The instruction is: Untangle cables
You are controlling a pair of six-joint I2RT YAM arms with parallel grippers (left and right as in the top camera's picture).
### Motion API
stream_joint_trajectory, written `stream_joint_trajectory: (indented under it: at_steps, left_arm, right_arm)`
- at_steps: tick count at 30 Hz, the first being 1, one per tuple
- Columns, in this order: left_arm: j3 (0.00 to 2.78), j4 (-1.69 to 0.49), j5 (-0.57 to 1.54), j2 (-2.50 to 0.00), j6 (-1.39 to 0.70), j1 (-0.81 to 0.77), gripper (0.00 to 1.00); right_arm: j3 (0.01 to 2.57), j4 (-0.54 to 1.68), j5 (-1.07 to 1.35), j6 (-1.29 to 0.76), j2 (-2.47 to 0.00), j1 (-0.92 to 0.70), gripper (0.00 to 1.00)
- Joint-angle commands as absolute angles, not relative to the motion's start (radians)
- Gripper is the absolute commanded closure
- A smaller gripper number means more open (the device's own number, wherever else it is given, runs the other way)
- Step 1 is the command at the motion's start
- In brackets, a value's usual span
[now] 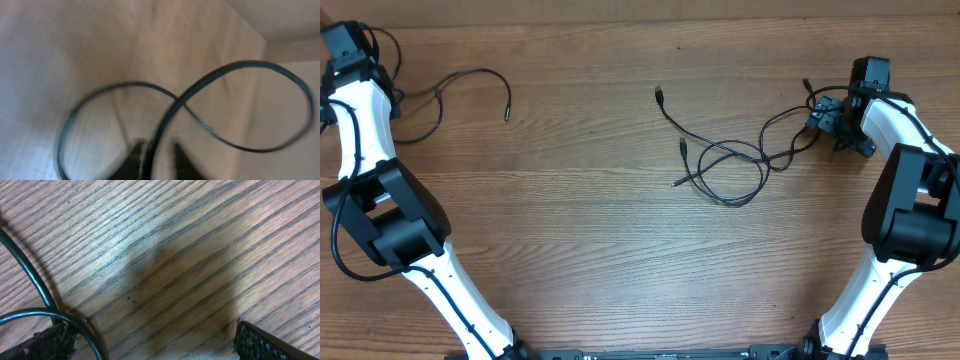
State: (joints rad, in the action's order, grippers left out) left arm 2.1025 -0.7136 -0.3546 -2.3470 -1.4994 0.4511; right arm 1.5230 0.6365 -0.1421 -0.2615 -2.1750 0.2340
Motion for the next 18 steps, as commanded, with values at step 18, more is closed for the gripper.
stream_joint_trajectory:
  at_steps: [18]
  left_arm:
    - [2.112, -0.913, 0.226, -2.294, -0.95, 0.431, 0.0]
  right_arm:
    - [1.459, 0.65, -0.125, -0.265, -2.289, 0.236, 0.0]
